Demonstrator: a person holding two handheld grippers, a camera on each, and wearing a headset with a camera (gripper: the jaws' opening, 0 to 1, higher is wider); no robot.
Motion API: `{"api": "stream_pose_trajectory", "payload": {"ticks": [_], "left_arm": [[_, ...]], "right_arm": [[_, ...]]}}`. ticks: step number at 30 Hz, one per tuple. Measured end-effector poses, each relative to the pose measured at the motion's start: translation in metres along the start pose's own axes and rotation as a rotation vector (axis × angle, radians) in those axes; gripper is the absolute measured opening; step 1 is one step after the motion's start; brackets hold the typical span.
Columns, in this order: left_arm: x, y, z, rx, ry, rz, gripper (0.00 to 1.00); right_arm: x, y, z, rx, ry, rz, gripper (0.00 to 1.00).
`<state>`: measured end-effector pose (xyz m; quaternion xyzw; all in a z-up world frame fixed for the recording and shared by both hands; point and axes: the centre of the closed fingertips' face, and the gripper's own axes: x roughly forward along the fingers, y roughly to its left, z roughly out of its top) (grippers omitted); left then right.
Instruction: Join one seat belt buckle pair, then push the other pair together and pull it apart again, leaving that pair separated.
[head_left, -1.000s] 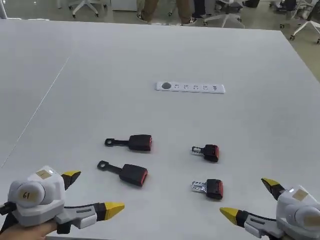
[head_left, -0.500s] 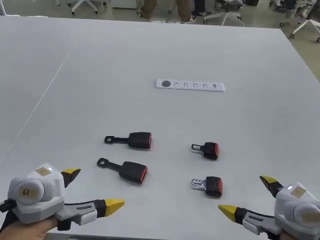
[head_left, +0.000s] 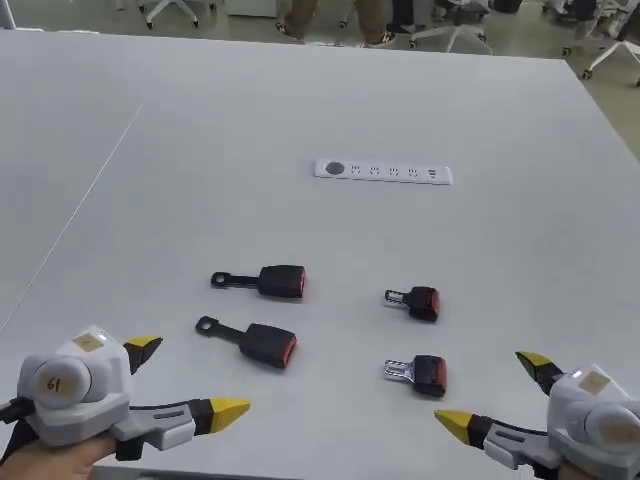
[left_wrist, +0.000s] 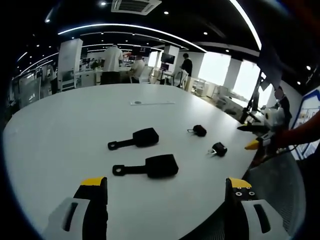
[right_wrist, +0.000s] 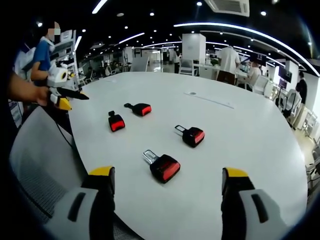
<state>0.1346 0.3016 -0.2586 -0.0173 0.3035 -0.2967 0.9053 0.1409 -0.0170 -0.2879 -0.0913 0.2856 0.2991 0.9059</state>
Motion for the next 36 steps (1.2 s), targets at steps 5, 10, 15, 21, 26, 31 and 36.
{"api": "stream_pose_trajectory", "payload": {"ticks": [5,10,15,21,26,31,36], "left_arm": [[0.0,0.001,0.003,-0.006,-0.01,0.006,1.0],[0.002,0.0,0.003,-0.005,-0.002,-0.001,1.0],[0.005,0.003,0.005,0.001,-0.005,-0.011,1.0],[0.007,0.004,0.009,0.008,-0.011,-0.011,1.0],[0.005,-0.001,0.012,0.028,-0.013,-0.015,0.99],[0.002,-0.001,0.008,0.033,0.0,-0.018,0.99],[0.0,0.0,0.009,0.039,0.0,-0.02,0.99]], "right_arm": [[0.003,0.001,0.001,-0.003,0.004,0.014,0.9],[0.006,0.001,0.002,-0.012,0.011,0.025,0.89],[0.008,0.002,0.005,-0.023,0.012,0.04,0.89],[0.009,0.003,0.008,-0.028,0.01,0.048,0.88],[0.01,0.004,0.006,-0.037,0.021,0.054,0.88],[0.01,0.005,0.006,-0.043,0.028,0.061,0.88],[0.012,0.005,0.003,-0.047,0.04,0.07,0.88]]}}
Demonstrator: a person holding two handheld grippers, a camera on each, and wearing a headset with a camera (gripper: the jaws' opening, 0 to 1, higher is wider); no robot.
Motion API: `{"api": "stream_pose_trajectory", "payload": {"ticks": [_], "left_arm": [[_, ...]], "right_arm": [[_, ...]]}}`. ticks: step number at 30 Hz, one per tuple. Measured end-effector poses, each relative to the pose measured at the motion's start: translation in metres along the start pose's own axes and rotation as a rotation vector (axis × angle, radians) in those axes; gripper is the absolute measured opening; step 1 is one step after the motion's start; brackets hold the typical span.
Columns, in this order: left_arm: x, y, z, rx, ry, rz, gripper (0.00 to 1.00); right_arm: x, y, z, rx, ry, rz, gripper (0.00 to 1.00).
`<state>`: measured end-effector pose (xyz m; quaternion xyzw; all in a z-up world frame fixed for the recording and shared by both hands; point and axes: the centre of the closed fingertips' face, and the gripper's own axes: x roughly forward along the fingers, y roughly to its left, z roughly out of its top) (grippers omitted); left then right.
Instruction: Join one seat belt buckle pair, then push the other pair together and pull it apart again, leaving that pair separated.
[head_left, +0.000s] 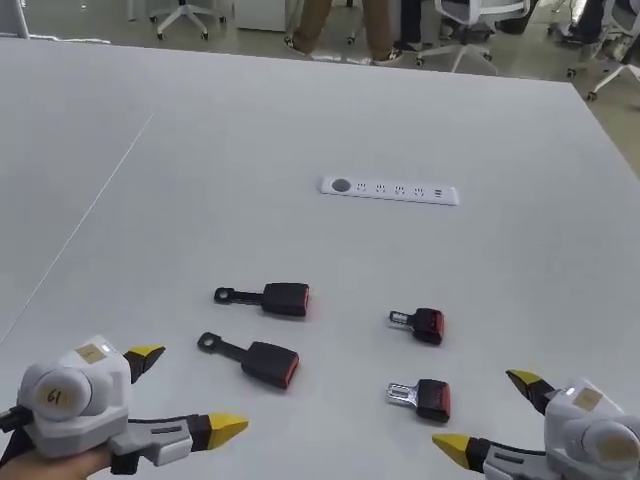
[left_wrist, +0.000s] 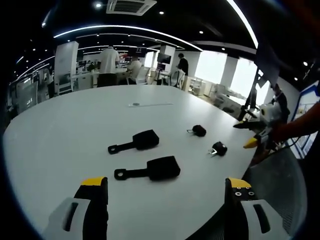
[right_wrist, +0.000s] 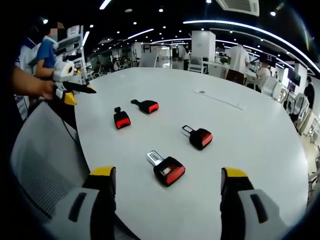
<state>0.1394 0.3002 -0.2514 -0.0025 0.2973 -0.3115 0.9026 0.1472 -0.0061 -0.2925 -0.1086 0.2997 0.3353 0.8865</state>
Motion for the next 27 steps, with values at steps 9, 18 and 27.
{"api": "stream_pose_trajectory", "payload": {"ticks": [9,18,27], "left_arm": [[0.003,-0.004,0.001,0.056,0.025,-0.026,0.98],[0.015,0.001,-0.002,0.124,0.056,-0.057,0.96],[0.033,0.008,-0.004,0.201,0.099,-0.103,0.9]], "right_arm": [[0.004,0.0,-0.006,-0.018,0.034,0.028,0.87],[0.014,0.001,-0.008,-0.049,0.072,0.076,0.85],[0.029,0.004,-0.016,-0.09,0.132,0.164,0.81]]}}
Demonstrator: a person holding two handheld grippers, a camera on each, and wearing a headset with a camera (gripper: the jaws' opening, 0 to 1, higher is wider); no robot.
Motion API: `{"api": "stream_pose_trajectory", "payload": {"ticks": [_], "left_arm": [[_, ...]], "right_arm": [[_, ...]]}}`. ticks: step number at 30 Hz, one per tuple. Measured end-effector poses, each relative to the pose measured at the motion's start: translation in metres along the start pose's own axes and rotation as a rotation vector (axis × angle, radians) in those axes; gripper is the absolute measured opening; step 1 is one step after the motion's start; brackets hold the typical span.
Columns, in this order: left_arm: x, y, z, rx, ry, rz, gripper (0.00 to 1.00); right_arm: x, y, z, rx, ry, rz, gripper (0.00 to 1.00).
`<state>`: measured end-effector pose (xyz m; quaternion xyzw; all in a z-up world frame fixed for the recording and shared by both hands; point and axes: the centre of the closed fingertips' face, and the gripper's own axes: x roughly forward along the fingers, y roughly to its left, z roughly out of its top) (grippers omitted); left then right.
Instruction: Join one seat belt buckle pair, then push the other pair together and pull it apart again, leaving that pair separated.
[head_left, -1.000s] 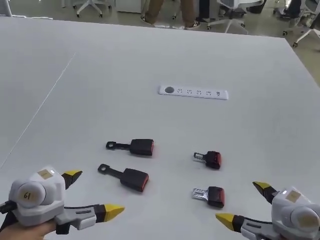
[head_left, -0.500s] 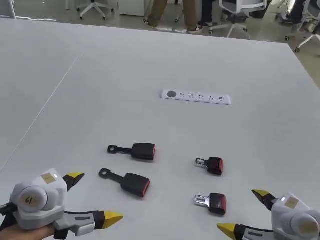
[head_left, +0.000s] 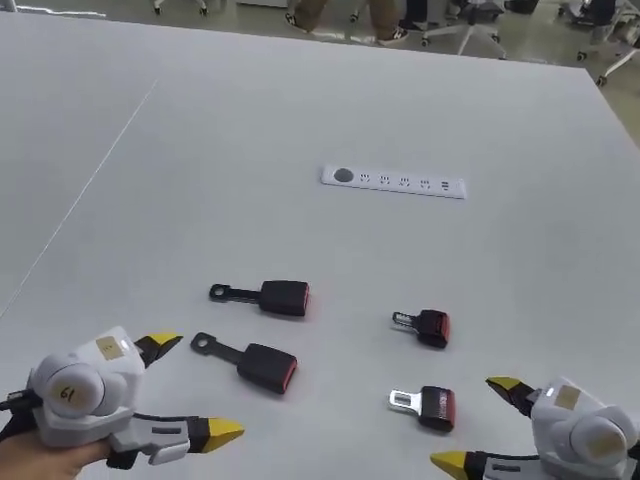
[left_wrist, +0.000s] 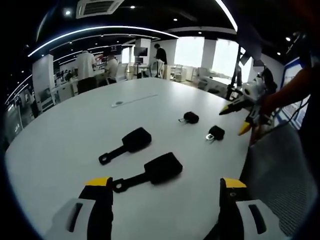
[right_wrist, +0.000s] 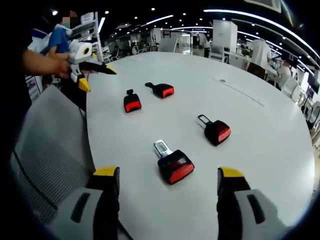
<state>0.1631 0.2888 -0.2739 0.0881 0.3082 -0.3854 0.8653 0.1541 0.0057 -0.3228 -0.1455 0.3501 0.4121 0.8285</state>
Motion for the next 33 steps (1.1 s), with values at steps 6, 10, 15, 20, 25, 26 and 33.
{"api": "stream_pose_trajectory", "payload": {"ticks": [6,10,15,20,25,26,33], "left_arm": [[0.015,0.001,-0.01,0.09,0.068,-0.058,0.88],[0.024,0.005,-0.013,0.126,0.093,-0.084,0.87],[0.039,0.01,-0.012,0.176,0.106,-0.123,0.81],[0.056,0.007,-0.014,0.287,0.147,-0.196,0.74],[0.073,0.01,-0.016,0.38,0.191,-0.249,0.71],[0.075,0.01,-0.017,0.396,0.198,-0.258,0.71],[0.096,0.015,-0.018,0.462,0.235,-0.3,0.67]], "right_arm": [[0.006,-0.001,-0.008,-0.01,0.045,0.063,0.78],[0.01,-0.004,-0.007,-0.015,0.053,0.087,0.77],[0.016,-0.007,-0.003,-0.045,0.068,0.121,0.77],[0.022,-0.008,-0.001,-0.085,0.091,0.163,0.75],[0.027,-0.01,-0.001,-0.121,0.115,0.2,0.73],[0.028,-0.011,-0.001,-0.123,0.116,0.204,0.73],[0.035,-0.013,-0.002,-0.139,0.134,0.245,0.66]]}}
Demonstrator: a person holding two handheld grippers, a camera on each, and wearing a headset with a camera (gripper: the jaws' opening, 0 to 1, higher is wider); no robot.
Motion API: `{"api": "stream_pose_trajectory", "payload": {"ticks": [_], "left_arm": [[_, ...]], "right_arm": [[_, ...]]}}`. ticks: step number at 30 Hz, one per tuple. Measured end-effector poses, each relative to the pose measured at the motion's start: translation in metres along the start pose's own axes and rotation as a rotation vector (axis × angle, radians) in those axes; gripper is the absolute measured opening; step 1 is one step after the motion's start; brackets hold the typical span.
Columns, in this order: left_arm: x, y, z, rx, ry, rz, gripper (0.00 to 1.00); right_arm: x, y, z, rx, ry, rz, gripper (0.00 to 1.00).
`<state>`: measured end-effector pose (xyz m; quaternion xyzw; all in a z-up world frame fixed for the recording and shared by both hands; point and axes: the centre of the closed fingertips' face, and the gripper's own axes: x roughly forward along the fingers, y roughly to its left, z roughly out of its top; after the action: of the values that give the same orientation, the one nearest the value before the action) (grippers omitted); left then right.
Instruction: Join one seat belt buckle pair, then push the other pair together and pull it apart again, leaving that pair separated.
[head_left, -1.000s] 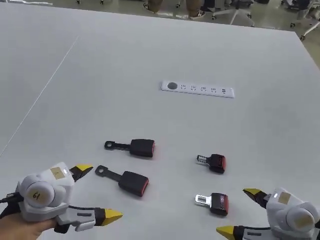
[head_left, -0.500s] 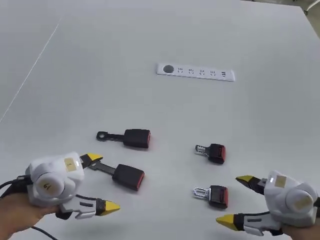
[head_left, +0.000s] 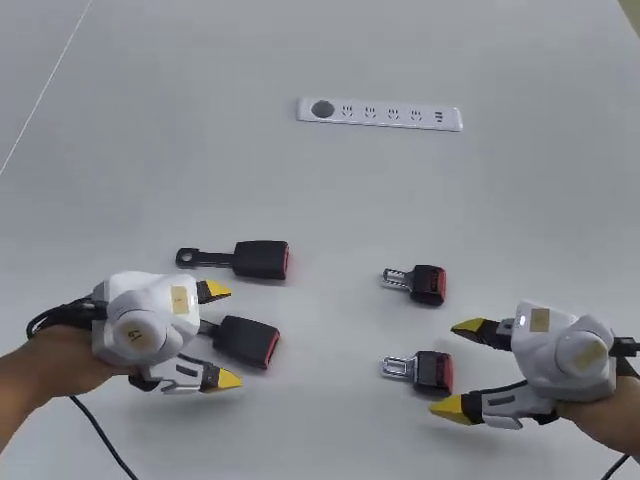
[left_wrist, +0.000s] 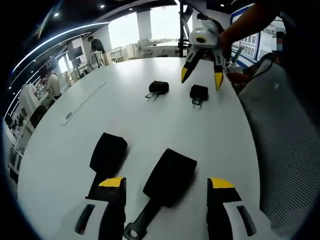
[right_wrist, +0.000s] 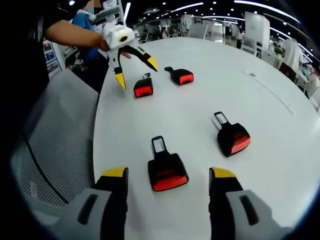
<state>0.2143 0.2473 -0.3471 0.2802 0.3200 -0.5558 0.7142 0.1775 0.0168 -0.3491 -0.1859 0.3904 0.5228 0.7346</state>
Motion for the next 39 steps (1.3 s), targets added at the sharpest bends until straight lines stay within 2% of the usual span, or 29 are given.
{"api": "stream_pose_trajectory", "payload": {"ticks": [4,7,9,11,12,13,14,15,17,18,20,22,29,30,31,32,34,39], "left_arm": [[0.009,0.003,-0.003,0.047,0.046,-0.035,0.61],[0.016,0.007,-0.003,0.045,0.046,-0.049,0.6],[0.018,0.009,-0.005,0.068,0.051,-0.055,0.56],[0.021,0.005,-0.007,0.076,0.051,-0.086,0.54],[0.022,0.002,-0.018,0.107,0.103,-0.113,0.52],[0.022,0.0,-0.024,0.131,0.133,-0.126,0.5],[0.022,-0.007,-0.012,0.134,0.06,-0.166,0.45],[0.021,-0.002,-0.018,0.113,0.085,-0.138,0.44],[0.02,0.001,-0.018,0.11,0.085,-0.128,0.46],[0.018,-0.001,-0.014,0.092,0.084,-0.132,0.46],[0.018,-0.004,-0.012,0.099,0.08,-0.14,0.44],[0.019,-0.006,-0.014,0.107,0.08,-0.147,0.42],[0.018,-0.002,-0.018,0.091,0.092,-0.121,0.35],[0.018,-0.002,-0.018,0.087,0.087,-0.124,0.35],[0.018,-0.001,-0.019,0.091,0.088,-0.124,0.35],[0.018,-0.001,-0.02,0.094,0.087,-0.126,0.35],[0.018,-0.001,-0.02,0.104,0.099,-0.126,0.34],[0.018,-0.002,-0.02,0.115,0.11,-0.133,0.34]], "right_arm": [[0.005,0.004,-0.005,-0.027,0.034,0.042,0.61],[0.009,0.007,-0.009,-0.059,0.067,0.054,0.6],[0.011,0.008,-0.008,-0.077,0.073,0.057,0.6],[0.011,0.009,-0.008,-0.084,0.075,0.062,0.59],[0.012,0.009,-0.007,-0.085,0.075,0.065,0.59],[0.012,0.009,-0.007,-0.086,0.075,0.066,0.58],[0.012,0.008,-0.007,-0.084,0.075,0.066,0.58],[0.012,0.008,-0.007,-0.081,0.075,0.067,0.58],[0.013,0.008,-0.008,-0.081,0.079,0.069,0.56],[0.013,0.008,-0.009,-0.085,0.086,0.072,0.54],[0.014,0.008,-0.011,-0.083,0.094,0.079,0.5],[0.015,0.008,-0.01,-0.098,0.089,0.078,0.5],[0.016,0.009,-0.01,-0.084,0.099,0.086,0.45],[0.016,0.008,-0.012,-0.104,0.115,0.077,0.42],[0.016,0.004,-0.015,-0.123,0.134,0.063,0.36],[0.016,0.003,-0.014,-0.107,0.136,0.05,0.35],[0.017,0.005,-0.013,-0.101,0.138,0.061,0.35],[0.017,0.005,-0.013,-0.129,0.172,0.054,0.34]]}}
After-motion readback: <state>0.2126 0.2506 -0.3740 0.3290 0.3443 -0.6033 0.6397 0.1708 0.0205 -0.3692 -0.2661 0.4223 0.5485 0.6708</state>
